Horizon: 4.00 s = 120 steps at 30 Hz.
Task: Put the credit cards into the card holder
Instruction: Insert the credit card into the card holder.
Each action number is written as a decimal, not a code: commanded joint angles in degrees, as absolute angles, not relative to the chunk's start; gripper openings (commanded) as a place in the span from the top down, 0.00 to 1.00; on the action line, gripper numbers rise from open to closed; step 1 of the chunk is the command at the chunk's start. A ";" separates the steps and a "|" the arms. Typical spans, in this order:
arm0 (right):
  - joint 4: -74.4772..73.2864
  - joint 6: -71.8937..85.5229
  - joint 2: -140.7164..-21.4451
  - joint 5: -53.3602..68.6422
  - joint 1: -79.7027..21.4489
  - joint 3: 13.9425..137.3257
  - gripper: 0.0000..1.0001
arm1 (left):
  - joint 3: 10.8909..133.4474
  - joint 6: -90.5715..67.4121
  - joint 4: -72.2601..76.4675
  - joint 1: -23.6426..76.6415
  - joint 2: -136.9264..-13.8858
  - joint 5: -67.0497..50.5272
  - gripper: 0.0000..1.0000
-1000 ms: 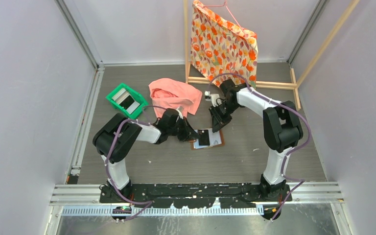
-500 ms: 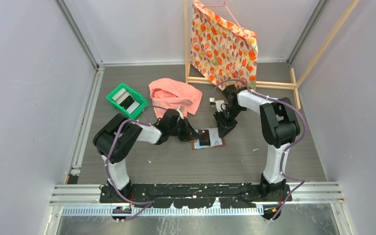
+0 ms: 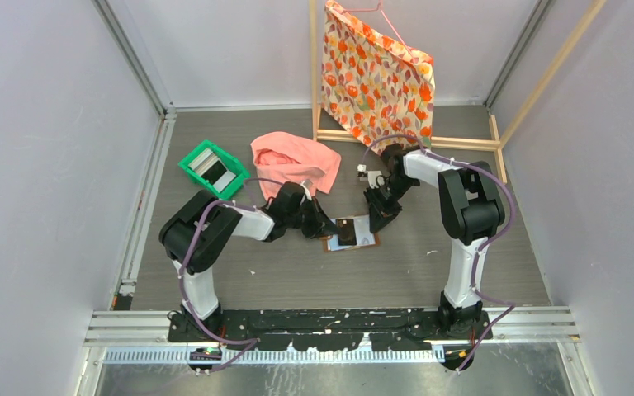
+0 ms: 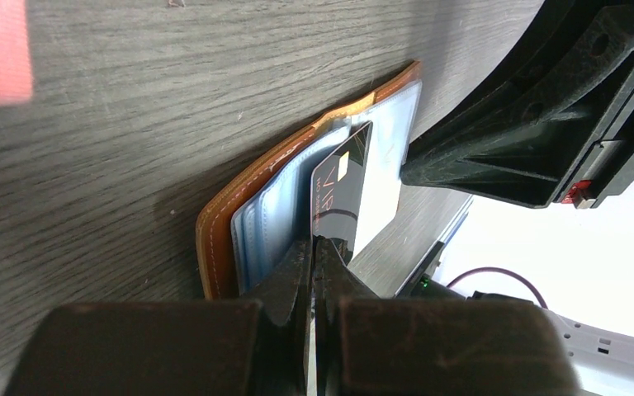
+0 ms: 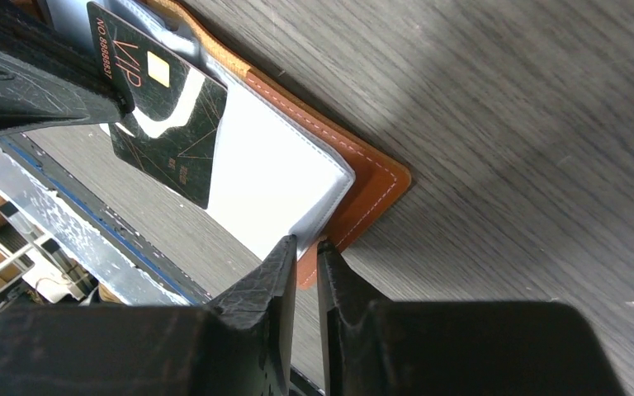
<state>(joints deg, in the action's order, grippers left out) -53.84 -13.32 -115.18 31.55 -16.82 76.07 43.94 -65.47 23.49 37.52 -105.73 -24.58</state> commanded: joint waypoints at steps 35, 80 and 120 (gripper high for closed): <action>-54.23 -13.01 -114.56 32.32 -16.97 77.08 0.84 | 52.29 -55.99 8.97 34.95 -108.23 -26.81 1.00; -54.15 -12.92 -114.12 33.05 -16.97 77.08 0.84 | 49.05 -59.61 15.22 36.56 -109.68 -26.00 1.00; -54.76 -12.30 -114.59 36.81 -17.01 77.06 0.84 | 43.09 -67.50 25.31 46.62 -105.19 -8.66 1.00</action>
<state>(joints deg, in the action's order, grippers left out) -54.04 -13.13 -115.39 33.39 -16.75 76.07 43.57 -66.92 27.53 44.21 -105.60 -12.93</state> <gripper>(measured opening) 0.165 0.009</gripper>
